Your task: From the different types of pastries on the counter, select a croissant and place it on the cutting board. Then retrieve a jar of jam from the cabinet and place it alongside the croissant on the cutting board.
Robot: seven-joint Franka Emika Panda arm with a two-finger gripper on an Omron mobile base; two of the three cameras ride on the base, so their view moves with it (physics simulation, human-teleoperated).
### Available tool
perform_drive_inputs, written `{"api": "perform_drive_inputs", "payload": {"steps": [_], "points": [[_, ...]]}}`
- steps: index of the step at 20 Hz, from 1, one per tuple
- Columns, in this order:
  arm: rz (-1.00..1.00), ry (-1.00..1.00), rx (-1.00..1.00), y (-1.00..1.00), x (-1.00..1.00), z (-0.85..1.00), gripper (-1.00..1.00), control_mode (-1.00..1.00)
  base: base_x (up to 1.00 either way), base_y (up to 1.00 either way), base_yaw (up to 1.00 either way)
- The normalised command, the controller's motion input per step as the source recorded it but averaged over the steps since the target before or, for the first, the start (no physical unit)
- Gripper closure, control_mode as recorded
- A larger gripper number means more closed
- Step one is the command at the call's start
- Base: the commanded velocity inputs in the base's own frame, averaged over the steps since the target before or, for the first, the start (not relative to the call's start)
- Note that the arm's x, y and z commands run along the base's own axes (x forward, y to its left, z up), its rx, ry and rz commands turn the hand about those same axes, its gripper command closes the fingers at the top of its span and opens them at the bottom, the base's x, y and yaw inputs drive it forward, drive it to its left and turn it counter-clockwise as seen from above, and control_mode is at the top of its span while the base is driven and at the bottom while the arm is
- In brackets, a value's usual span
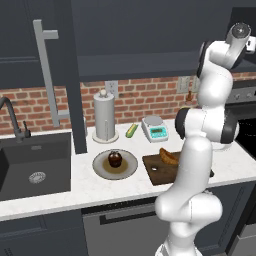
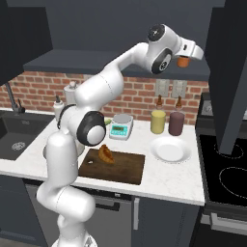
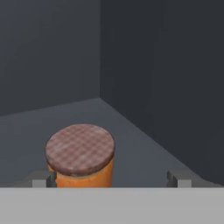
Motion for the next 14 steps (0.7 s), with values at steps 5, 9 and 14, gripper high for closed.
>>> {"api": "perform_drive_inputs", "payload": {"steps": [5,9,14], "points": [[0.0,0.0,0.0,0.0,0.0,-0.14,-1.0,-1.0,0.0,0.0,0.0],[0.0,0.0,0.0,0.0,0.04,-0.11,-1.0,-1.0,0.0,0.0,0.0],[0.0,0.0,0.0,0.0,0.09,-0.11,-1.0,-1.0,0.0,0.0,0.0]]}}
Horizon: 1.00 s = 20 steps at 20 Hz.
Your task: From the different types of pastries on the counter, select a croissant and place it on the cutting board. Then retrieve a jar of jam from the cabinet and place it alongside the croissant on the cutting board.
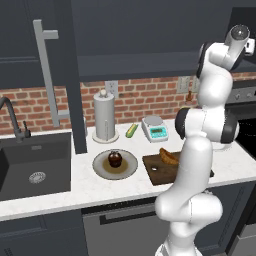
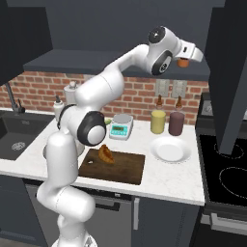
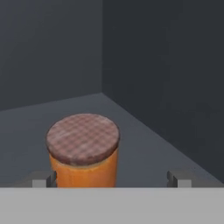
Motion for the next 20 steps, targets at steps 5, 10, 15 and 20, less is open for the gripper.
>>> {"api": "perform_drive_inputs", "payload": {"steps": [5,10,15,20], "points": [[0.0,0.0,0.0,0.0,0.15,-0.1,-1.0,-1.0,0.0,0.0,0.0],[0.0,0.0,0.0,0.0,0.21,-0.08,-1.0,-1.0,0.0,0.0,0.0],[0.0,0.0,0.0,0.0,0.22,-0.07,-1.0,-1.0,0.0,0.0,0.0],[0.0,0.0,0.0,0.0,0.23,-0.05,-1.0,-1.0,0.0,0.0,0.0]]}}
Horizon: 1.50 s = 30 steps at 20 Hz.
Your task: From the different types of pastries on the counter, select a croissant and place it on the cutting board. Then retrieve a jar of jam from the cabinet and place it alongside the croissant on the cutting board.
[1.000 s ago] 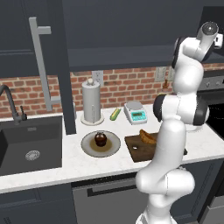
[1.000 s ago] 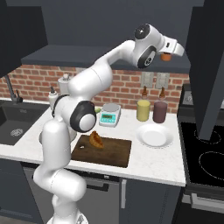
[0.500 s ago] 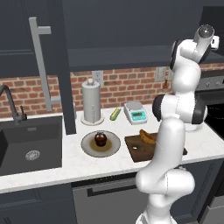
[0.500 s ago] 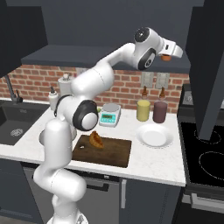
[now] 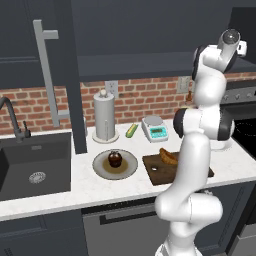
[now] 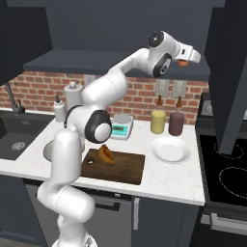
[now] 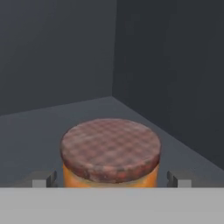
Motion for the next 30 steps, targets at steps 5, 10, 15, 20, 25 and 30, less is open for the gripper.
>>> {"api": "perform_drive_inputs", "payload": {"steps": [5,10,15,20,25,30], "points": [[0.0,0.0,0.0,-0.01,0.25,-0.04,-1.0,-1.0,0.0,0.0,0.0],[0.0,0.0,0.0,0.0,0.07,-0.11,1.0,-1.0,0.0,0.0,0.0],[0.0,0.01,0.01,-0.03,-0.01,-0.17,1.0,-1.0,0.0,0.0,0.0],[0.0,0.02,0.04,-0.1,-0.06,-0.17,1.0,-1.0,0.0,0.0,0.0],[0.0,-0.04,0.07,-0.08,-0.1,0.1,1.0,-1.0,0.0,0.0,0.0],[0.0,0.0,0.04,0.0,-0.31,0.18,1.0,-1.0,0.0,0.0,0.0]]}}
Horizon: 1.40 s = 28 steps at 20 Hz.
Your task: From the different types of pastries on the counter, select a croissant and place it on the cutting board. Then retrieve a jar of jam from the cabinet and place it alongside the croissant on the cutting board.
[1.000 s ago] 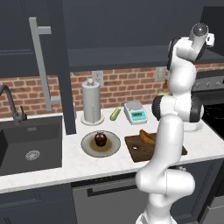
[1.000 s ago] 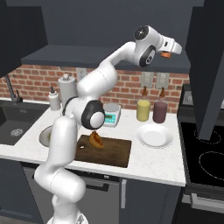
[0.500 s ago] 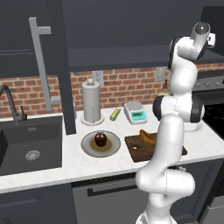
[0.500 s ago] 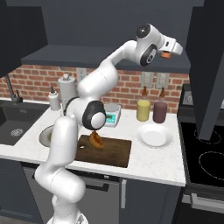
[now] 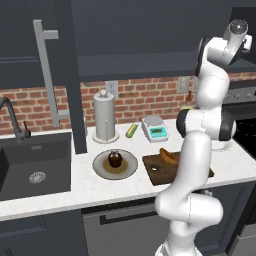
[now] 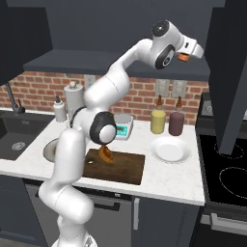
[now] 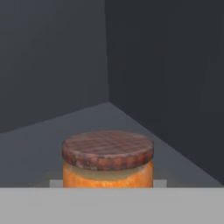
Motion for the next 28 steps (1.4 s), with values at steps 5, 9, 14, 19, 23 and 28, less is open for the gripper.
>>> {"api": "perform_drive_inputs", "payload": {"steps": [5,9,14,19,23,28], "points": [[0.0,-0.04,0.0,0.0,-0.51,0.09,1.0,-1.0,0.0,0.0,0.0],[0.0,-0.13,0.0,0.0,-0.7,0.02,1.0,-1.0,0.0,0.0,0.0],[0.0,-0.17,0.0,0.0,-0.71,0.0,1.0,-1.0,0.0,0.0,0.0],[0.0,-0.18,-0.02,0.15,-0.43,0.0,1.0,-1.0,0.0,0.0,0.0],[0.0,-0.19,-0.07,0.34,-0.24,0.0,1.0,-1.0,0.0,0.0,0.0],[0.0,-0.07,-0.05,0.33,-0.31,0.04,1.0,-1.0,0.0,0.0,0.0]]}}
